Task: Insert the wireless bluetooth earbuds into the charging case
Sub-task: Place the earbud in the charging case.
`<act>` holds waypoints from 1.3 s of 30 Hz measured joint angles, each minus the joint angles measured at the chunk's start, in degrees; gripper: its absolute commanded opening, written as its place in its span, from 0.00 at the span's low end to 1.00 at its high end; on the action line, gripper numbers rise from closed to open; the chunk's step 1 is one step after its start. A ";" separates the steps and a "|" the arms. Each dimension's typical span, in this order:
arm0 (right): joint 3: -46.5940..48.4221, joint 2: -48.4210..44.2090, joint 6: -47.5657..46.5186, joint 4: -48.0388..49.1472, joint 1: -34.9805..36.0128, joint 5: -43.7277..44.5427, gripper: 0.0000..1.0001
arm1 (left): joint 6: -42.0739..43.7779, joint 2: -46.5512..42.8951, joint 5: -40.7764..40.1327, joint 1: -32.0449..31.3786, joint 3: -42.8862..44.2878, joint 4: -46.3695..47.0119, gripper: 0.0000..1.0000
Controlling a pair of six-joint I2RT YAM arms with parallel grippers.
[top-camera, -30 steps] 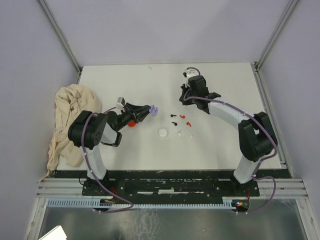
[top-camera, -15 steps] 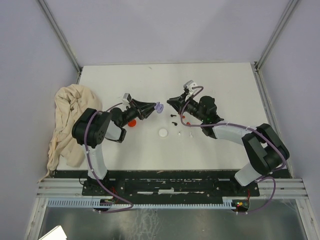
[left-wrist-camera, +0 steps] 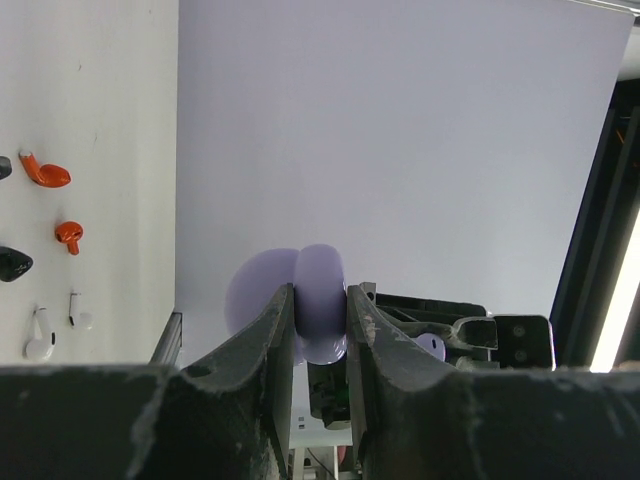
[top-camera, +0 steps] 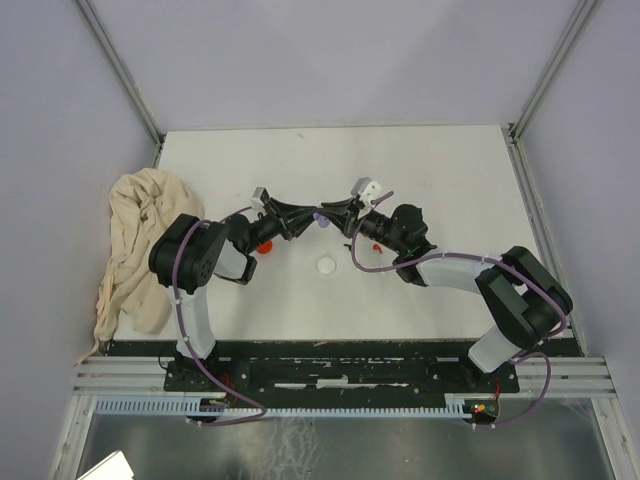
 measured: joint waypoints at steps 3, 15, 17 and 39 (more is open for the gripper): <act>0.00 0.26 -2.01 -0.74 0.59 -0.17 0.02 | -0.46 0.00 0.02 0.00 0.31 0.02 0.03; 0.00 0.70 -8.02 -5.11 1.09 0.52 0.02 | -0.66 0.00 0.48 0.00 0.35 0.02 0.03; 0.00 0.83 -8.46 -5.33 1.09 0.76 0.02 | -0.66 -0.02 0.55 0.00 0.35 0.02 0.03; 0.00 1.51 -10.14 -7.08 1.14 1.92 0.12 | -0.66 -0.70 1.88 -0.04 0.26 0.00 0.03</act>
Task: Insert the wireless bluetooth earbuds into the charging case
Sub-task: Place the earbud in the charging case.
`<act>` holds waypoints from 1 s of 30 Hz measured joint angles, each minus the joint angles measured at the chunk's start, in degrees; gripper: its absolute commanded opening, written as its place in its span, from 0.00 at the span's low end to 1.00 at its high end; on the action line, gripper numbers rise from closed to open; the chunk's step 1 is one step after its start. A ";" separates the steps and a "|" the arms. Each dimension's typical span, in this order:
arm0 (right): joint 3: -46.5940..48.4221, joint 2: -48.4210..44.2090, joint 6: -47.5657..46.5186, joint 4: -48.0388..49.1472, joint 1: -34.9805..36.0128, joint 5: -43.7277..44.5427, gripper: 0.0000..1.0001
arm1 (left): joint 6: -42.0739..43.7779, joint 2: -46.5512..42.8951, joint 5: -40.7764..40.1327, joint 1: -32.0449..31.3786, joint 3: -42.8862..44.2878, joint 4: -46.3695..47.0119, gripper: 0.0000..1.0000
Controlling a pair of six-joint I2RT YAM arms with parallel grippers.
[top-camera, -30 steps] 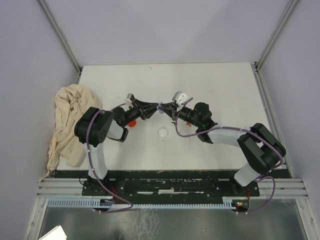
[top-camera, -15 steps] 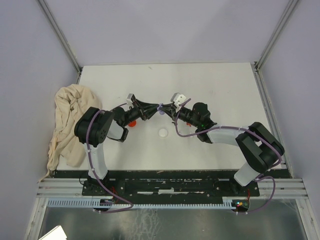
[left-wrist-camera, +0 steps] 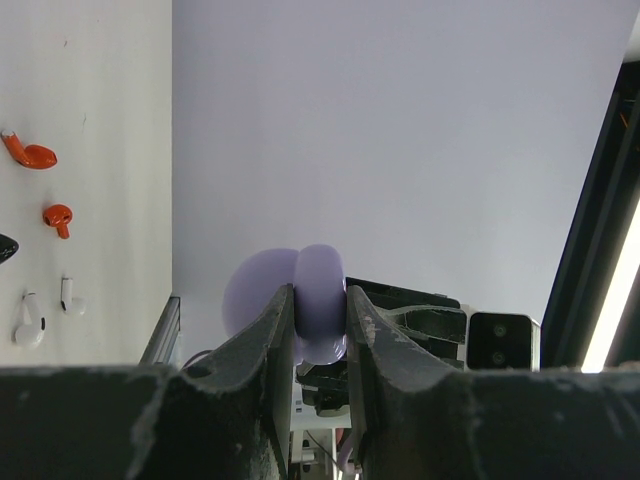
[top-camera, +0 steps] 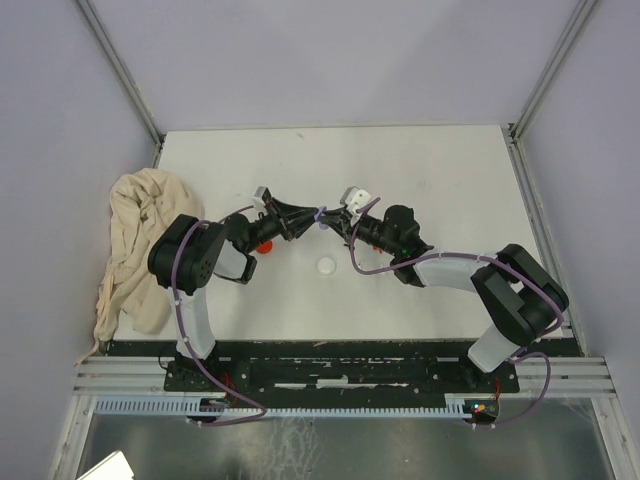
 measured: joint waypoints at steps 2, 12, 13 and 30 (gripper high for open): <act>0.02 0.00 0.02 -0.33 0.00 0.07 0.17 | 0.00 0.00 0.00 -0.02 0.02 0.00 0.03; 0.02 -0.02 0.44 -1.03 0.00 0.17 0.57 | -0.02 0.00 -0.31 -0.22 0.74 -0.02 0.03; 0.02 -0.07 0.57 -0.94 0.02 0.22 0.62 | 0.00 0.00 -0.42 -0.22 0.79 -0.04 0.03; 2.56 -16.87 7.58 -19.19 0.13 18.58 0.99 | -0.20 1.33 -5.46 -0.22 1.79 0.04 0.03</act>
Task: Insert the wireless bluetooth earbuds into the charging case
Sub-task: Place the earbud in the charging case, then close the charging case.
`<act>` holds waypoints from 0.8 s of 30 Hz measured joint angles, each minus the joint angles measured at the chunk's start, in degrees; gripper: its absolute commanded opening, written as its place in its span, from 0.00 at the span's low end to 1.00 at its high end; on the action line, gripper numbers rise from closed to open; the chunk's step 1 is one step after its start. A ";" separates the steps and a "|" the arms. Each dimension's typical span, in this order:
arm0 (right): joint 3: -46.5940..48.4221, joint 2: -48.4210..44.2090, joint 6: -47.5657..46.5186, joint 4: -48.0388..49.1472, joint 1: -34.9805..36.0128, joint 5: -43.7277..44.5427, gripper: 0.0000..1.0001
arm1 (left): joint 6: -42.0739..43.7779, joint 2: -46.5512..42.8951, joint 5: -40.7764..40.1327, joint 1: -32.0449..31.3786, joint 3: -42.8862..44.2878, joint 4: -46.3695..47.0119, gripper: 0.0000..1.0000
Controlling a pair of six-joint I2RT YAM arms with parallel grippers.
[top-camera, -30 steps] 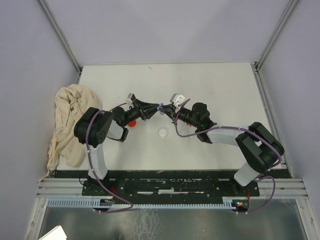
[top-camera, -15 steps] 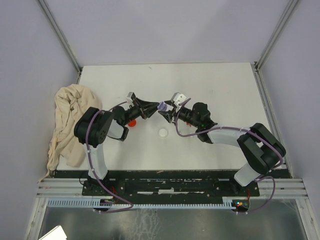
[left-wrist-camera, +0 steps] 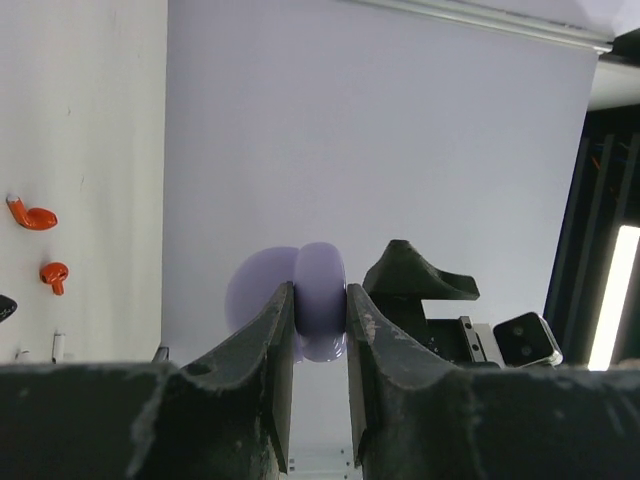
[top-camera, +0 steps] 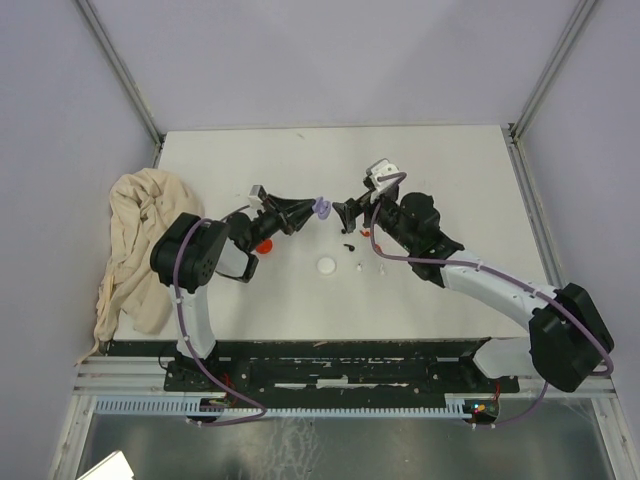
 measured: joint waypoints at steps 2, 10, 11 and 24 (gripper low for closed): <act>2.54 -0.04 0.87 -6.40 -0.04 1.64 0.99 | -0.48 -0.09 -2.73 -0.02 -0.66 0.04 0.03; -0.02 6.23 2.99 -9.68 1.73 8.68 0.99 | -5.60 -1.25 -16.37 -3.21 -5.66 0.09 0.03; -0.11 7.93 2.97 -9.16 2.21 9.53 0.99 | -5.84 -1.49 -17.77 -3.93 -6.10 0.09 0.03; 3.43 21.90 1.31 -1.92 6.97 19.06 0.99 | -7.91 -6.43 -25.14 -7.15 -6.99 -0.02 0.03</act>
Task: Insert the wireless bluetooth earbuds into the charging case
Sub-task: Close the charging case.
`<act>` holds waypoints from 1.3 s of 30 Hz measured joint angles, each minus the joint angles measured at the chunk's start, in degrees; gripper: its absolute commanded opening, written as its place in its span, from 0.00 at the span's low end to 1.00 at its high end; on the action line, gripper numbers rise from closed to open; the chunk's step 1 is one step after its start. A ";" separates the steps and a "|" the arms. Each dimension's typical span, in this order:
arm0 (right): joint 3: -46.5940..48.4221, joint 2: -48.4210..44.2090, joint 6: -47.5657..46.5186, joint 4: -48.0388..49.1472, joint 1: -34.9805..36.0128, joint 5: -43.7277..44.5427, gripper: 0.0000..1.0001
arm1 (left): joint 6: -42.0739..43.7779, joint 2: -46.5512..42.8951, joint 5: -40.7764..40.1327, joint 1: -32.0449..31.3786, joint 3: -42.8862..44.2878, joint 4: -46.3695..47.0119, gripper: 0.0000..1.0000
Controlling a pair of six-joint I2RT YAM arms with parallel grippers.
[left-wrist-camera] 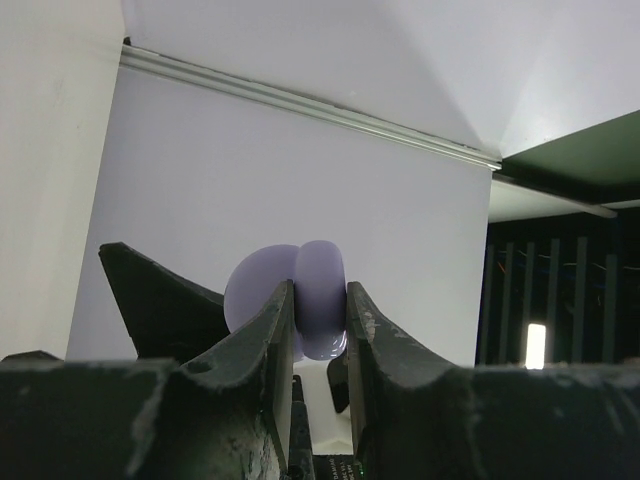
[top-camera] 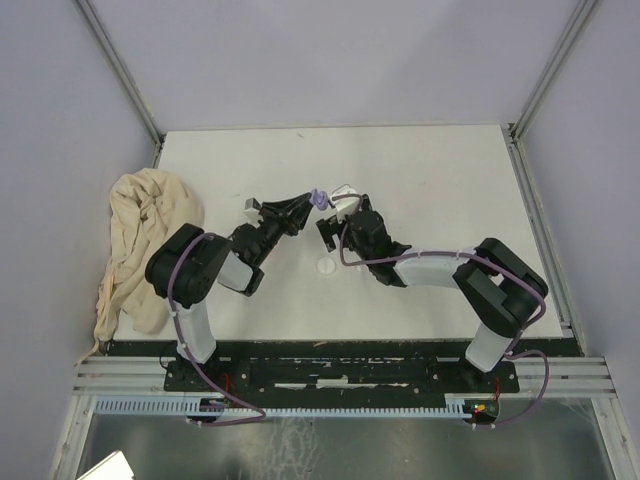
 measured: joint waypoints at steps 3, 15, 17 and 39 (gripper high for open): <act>0.70 1.14 -1.01 3.06 0.28 1.68 0.99 | -0.02 -0.35 -0.02 -0.24 0.00 -0.02 0.03; 2.69 4.20 -3.67 9.62 0.35 3.02 0.99 | 0.00 -0.35 -0.11 -0.61 -1.88 -0.28 0.03; 3.28 4.52 -4.17 9.88 0.35 3.04 0.99 | 0.00 -0.35 -0.33 -0.61 -1.88 -0.28 0.03; 0.02 3.65 -10.29 12.92 0.63 11.21 0.99 | 0.07 5.49 -0.35 -0.96 -4.24 -0.02 0.03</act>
